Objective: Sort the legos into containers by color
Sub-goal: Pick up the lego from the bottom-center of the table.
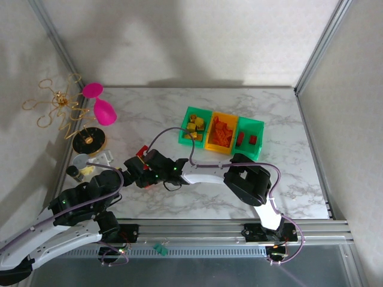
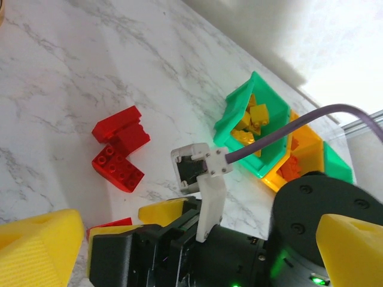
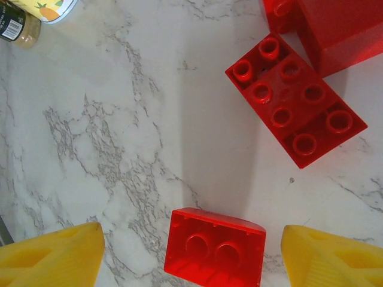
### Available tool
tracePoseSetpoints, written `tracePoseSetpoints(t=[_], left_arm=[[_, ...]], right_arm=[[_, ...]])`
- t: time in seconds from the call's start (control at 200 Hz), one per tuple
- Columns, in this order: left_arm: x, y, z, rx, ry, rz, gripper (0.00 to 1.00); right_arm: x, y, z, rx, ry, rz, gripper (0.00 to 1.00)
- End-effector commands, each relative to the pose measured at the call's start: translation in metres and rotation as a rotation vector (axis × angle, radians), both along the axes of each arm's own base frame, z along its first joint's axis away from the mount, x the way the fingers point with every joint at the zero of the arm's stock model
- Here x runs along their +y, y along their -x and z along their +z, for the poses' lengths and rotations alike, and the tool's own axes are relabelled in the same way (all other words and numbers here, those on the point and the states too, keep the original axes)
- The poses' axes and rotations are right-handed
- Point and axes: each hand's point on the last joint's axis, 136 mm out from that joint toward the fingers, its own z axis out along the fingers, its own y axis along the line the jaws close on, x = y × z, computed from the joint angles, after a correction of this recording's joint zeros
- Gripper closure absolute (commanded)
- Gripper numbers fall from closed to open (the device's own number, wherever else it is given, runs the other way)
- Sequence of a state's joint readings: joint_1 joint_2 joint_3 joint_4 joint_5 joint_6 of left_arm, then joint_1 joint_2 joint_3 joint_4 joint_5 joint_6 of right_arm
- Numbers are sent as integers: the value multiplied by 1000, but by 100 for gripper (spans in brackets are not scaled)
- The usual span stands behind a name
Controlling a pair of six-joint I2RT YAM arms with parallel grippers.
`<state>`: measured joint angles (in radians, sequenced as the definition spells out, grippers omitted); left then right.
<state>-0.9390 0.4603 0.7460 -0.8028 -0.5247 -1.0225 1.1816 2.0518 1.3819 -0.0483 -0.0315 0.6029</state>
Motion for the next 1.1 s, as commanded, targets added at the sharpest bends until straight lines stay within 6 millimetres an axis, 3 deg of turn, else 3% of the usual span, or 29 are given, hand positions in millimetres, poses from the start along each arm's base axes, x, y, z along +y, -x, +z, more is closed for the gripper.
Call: tracePoseSetpoints(t=[0.0, 0.421, 0.701, 0.966, 1.096], left_arm=[[56, 13, -10, 53, 90, 310, 0], [63, 15, -8, 35, 111, 341, 0], [64, 15, -7, 31, 117, 343, 0], [60, 13, -4, 24, 132, 326, 0], [53, 11, 0, 18, 135, 299, 0]], right_arm=[[0, 8, -21, 37, 35, 3, 24], [0, 8, -55, -9, 141, 2, 38], [-4, 15, -60, -40, 201, 5, 46], [-5, 13, -27, -54, 145, -14, 56], [-16, 5, -6, -60, 109, -55, 58]])
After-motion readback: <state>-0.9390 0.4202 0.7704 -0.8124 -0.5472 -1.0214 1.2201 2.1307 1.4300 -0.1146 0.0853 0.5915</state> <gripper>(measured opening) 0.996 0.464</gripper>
